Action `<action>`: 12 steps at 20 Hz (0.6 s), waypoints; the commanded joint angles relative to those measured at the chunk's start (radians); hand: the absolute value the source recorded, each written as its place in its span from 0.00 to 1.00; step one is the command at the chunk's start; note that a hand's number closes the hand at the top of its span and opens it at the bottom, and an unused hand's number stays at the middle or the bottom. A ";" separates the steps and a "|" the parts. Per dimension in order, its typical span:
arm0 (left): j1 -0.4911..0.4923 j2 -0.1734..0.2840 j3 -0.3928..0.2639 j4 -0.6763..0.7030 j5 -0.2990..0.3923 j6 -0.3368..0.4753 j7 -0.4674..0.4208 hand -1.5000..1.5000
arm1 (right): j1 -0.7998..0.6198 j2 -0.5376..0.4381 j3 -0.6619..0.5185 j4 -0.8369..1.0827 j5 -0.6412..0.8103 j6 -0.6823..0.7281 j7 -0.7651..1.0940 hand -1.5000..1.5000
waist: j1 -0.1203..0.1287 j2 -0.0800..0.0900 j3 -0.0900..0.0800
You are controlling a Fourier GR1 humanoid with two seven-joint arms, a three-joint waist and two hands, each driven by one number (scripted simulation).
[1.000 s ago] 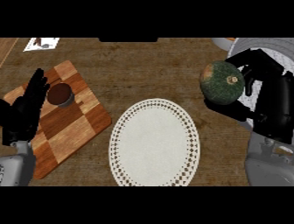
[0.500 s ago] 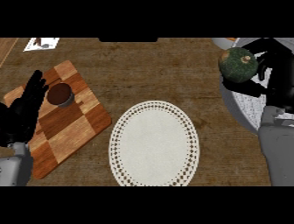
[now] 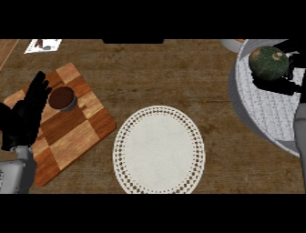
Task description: Pick the squash from the placemat and place it in the basket
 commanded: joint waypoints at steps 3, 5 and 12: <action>0.014 0.013 0.012 -0.019 0.020 -0.021 -0.006 0.50 | 0.020 -0.253 0.118 0.012 0.374 -0.035 -0.103 1.00 | 0.015 0.001 -0.004; 0.001 0.012 0.014 0.001 0.018 -0.018 -0.017 0.50 | 0.046 -0.259 0.138 0.038 0.451 -0.101 -0.141 1.00 | 0.006 0.005 -0.002; 0.022 -0.008 -0.006 0.008 0.002 -0.015 -0.023 0.50 | -0.063 -0.197 0.165 0.193 0.617 -0.195 -0.106 1.00 | 0.005 0.001 0.000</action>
